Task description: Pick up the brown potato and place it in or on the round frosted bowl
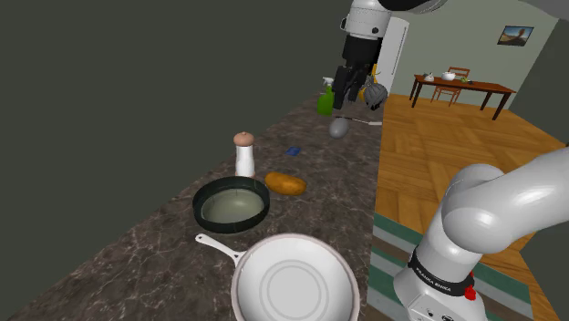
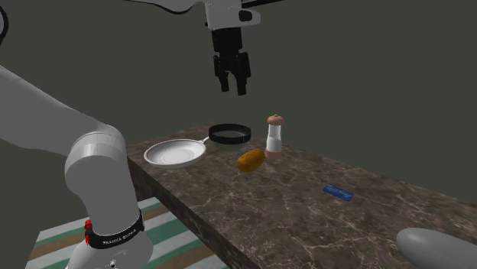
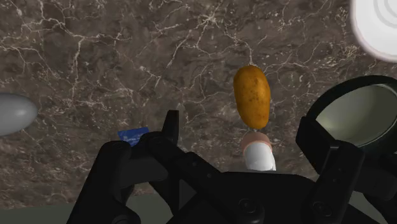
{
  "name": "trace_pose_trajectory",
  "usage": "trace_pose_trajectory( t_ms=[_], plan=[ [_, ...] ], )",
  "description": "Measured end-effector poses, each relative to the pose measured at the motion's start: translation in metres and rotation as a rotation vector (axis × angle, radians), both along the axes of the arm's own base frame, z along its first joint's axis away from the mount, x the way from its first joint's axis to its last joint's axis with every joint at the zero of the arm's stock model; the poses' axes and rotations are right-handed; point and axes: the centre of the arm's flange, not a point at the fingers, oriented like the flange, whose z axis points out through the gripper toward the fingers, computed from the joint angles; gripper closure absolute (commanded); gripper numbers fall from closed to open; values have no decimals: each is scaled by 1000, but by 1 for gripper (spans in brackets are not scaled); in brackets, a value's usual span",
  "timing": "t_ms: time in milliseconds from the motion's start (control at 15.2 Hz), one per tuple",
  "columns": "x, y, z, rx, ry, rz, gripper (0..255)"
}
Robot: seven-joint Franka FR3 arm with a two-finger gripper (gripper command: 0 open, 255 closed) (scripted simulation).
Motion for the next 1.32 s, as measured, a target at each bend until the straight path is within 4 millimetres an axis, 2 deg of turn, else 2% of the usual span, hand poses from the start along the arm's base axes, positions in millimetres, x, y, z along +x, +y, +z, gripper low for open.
trace_pose_trajectory(
  t_ms=[132,264,1320],
  plan=[
    [3,2,-4,-1,1,5,0],
    [17,5,-21,-3,6,23,0],
    [123,66,-193,-24,44,198,0]
  ],
)
